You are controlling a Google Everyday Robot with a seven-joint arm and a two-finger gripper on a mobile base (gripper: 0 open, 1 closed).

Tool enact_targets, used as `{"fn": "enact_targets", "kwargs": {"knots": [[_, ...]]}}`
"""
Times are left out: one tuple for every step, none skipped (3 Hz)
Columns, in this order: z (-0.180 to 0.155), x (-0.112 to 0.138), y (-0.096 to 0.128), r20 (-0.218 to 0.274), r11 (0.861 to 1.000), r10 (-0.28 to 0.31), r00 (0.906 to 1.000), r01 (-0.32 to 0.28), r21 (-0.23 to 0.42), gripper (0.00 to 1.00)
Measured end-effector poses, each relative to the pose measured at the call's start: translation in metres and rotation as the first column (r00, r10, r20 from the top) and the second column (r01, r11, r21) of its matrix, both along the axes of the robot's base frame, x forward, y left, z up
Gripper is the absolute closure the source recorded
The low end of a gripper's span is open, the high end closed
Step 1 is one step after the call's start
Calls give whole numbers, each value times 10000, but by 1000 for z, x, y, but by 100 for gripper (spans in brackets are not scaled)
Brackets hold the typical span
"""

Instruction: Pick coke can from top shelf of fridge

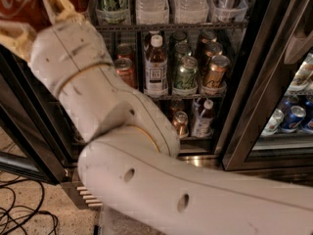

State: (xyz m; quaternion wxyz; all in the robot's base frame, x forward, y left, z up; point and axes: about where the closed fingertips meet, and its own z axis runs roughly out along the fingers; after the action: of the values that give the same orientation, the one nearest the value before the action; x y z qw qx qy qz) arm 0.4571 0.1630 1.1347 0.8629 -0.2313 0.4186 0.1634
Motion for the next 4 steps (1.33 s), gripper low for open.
{"fn": "enact_targets", "kwargs": {"knots": [[-51,-11,-9,-922,9974,725,9931,-727,13,100],[-114,0,-31,-2437,9883,1472,9586,-1327,747,100],[-158,5,-57,-3430,9640,2363,9091,-1751,2001,100],[-179,3,-88,-4011,9304,3045,8639,-1795,3196,100]]}}
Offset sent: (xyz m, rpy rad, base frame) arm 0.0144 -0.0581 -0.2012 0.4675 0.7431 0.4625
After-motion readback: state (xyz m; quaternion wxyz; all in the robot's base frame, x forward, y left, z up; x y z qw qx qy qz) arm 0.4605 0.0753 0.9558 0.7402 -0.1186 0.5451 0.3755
